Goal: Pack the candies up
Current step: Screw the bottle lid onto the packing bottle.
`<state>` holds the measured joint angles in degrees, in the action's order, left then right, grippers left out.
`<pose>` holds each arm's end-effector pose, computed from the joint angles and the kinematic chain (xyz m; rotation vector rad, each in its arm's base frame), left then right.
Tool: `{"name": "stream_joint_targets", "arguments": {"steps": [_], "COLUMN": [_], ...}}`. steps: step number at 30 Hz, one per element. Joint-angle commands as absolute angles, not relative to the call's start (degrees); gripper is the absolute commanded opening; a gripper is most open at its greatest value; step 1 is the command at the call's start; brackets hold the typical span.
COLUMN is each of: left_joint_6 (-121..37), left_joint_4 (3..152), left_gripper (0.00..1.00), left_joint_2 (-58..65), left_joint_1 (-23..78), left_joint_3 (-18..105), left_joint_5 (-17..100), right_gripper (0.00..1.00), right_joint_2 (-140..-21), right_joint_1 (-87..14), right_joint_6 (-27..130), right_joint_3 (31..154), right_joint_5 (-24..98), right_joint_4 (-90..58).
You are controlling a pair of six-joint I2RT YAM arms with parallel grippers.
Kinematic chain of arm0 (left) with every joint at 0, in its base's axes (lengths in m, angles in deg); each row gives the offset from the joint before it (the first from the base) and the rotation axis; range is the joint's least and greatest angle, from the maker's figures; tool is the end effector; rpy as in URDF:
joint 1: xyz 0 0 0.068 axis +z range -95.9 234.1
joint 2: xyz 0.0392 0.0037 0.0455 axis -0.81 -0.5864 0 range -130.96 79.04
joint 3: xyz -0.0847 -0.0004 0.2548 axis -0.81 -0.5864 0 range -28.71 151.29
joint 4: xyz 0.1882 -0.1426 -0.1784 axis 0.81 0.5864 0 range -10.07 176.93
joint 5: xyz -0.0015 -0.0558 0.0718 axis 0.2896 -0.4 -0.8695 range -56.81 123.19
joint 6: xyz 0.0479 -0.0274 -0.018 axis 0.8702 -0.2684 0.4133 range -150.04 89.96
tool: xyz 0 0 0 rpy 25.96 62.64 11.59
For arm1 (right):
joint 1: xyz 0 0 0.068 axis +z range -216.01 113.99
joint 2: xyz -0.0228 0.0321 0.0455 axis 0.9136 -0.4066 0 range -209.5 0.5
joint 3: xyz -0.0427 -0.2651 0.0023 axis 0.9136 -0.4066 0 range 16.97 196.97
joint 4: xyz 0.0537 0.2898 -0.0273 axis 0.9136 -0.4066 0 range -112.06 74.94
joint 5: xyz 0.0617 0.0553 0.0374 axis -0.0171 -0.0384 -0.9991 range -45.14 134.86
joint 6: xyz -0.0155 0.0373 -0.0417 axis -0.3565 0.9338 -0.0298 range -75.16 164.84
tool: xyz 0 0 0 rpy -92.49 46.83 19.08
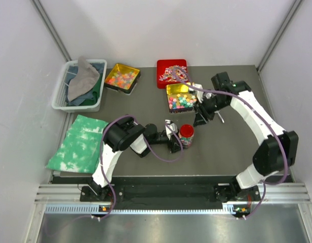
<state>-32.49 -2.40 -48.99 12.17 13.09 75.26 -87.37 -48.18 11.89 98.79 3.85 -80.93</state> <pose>0.2513 -0.2632 0.0339 1.1193 1.3581 -1.1740 0.3054 0.1269 0.3027 -1.2534 2.2804 0.9087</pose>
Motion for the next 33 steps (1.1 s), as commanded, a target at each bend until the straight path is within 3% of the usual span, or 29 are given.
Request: {"name": "stream_joint_targets", "arguments": {"steps": [1, 11, 14, 22, 33], "left_joint_6": [-33.6, -33.7, -33.7, -33.7, -33.6], "left_joint_4": [-12.4, -12.4, -12.4, -12.4, -11.9], "left_gripper": [0.36, 0.36, 0.36, 0.36, 0.36], "left_joint_2": [-50.4, -50.5, -50.4, -50.4, -50.3], "left_joint_1": [12.9, 13.0, 13.0, 13.0, 13.0], "left_joint_3": [12.8, 12.9, 12.9, 13.0, 13.0], "left_joint_5": [73.4, 73.4, 73.4, 73.2, 73.3], "right_gripper": [0.38, 0.36, 0.32, 0.23, 0.21], "right_joint_2": [-95.4, -100.1, -100.0, -97.8, -89.2], "right_joint_1": [-48.1, -45.4, -45.3, -45.0, -45.0], "right_joint_6": [12.8, 13.3, 13.4, 13.1, 13.6], "right_joint_3": [104.2, 104.7, 103.8, 99.2, 91.1], "right_joint_5": [-0.9, -2.8, -2.7, -1.5, 1.0], "right_joint_4": [-77.6, -75.1, -74.7, -74.7, -76.2]}}
